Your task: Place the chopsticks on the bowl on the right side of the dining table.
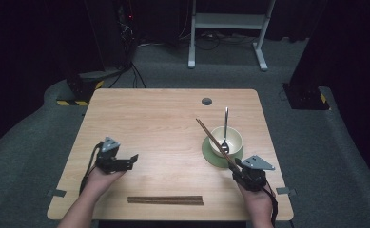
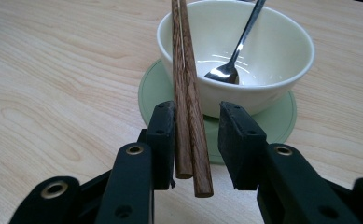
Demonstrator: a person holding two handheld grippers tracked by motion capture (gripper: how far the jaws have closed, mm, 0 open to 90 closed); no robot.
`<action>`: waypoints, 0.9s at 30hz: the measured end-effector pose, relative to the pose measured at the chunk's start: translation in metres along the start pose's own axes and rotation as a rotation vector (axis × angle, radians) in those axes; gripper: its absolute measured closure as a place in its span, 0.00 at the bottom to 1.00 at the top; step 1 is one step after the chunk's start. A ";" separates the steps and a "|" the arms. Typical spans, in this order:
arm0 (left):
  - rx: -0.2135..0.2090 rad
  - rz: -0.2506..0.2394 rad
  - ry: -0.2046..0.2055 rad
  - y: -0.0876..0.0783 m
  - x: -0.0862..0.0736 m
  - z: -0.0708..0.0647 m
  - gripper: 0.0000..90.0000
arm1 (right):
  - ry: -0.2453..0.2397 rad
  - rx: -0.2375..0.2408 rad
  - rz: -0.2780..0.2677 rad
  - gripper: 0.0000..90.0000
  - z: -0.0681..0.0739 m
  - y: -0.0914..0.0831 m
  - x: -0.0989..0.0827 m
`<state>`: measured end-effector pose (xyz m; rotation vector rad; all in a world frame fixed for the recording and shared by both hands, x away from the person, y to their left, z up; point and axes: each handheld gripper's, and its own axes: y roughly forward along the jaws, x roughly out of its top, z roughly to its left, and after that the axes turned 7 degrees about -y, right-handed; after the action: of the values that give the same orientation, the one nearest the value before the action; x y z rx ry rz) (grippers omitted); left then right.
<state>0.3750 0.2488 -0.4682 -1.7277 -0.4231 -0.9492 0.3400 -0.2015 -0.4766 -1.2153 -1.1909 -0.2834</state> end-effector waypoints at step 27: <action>-0.035 -0.073 0.059 0.097 0.066 -0.105 0.17 | 0.072 -0.130 -0.030 0.56 -0.029 -0.013 -0.004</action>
<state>0.4415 0.1056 -0.4669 -1.7208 -0.4356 -1.0625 0.3447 -0.2320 -0.4696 -1.2897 -1.1432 -0.4296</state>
